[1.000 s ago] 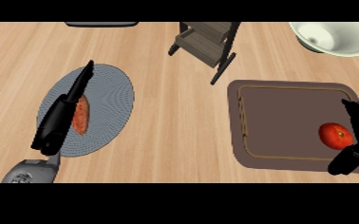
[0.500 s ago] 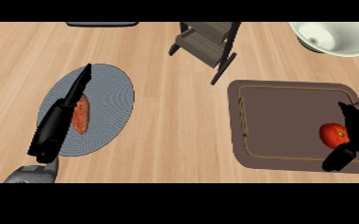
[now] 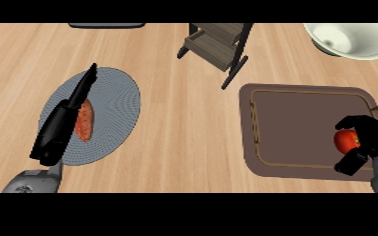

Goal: Pick the tomato from the tray and place it in the tiered basket

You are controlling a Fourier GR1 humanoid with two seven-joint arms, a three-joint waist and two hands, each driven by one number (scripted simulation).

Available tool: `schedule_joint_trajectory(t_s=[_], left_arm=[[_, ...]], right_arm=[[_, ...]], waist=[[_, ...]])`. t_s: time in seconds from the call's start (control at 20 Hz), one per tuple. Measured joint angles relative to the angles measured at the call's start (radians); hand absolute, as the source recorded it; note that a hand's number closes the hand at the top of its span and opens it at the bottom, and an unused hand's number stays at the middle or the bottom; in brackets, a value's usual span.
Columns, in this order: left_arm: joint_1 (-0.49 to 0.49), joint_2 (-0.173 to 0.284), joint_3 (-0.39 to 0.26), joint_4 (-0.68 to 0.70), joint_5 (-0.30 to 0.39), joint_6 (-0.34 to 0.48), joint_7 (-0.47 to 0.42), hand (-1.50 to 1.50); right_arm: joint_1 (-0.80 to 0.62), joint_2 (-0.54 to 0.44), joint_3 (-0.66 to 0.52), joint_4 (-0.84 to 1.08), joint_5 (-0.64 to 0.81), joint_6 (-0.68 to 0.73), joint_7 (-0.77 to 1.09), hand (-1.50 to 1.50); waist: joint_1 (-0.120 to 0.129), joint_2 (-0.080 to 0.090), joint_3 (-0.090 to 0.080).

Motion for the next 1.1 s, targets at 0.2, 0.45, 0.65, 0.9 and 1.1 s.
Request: schedule_joint_trajectory(t_s=[0.2, 0.45, 0.65, 0.9, 1.1], left_arm=[[-0.002, -0.016, 0.004, 0.01, -0.015, 0.0, -0.011, 0.0], [-0.001, -0.009, 0.025, 0.003, -0.012, -0.022, -0.012, 0.0], [0.014, -0.015, 0.029, 0.006, -0.016, -0.029, -0.022, 0.0], [0.013, -0.018, 0.037, -0.001, -0.019, -0.025, -0.011, 0.0], [0.038, -0.021, 0.034, -0.021, -0.021, -0.028, -0.009, 0.0]], right_arm=[[0.014, 0.012, 0.006, -0.018, 0.064, -0.032, -0.063, 1.5], [-0.004, 0.027, 0.003, -0.051, 0.135, -0.06, -0.094, 1.5], [-0.017, -0.002, -0.051, -0.16, 0.133, -0.006, -0.043, 1.5], [-0.054, -0.082, -0.203, -0.357, 0.029, 0.171, 0.131, 1.5], [-0.107, -0.137, -0.341, -0.483, -0.082, 0.267, 0.188, 1.5]], waist=[[-0.001, -0.001, -0.002], [0.0, 0.0, 0.001], [-0.002, 0.0, 0.003], [-0.016, -0.005, 0.002], [-0.015, -0.006, 0.002]])
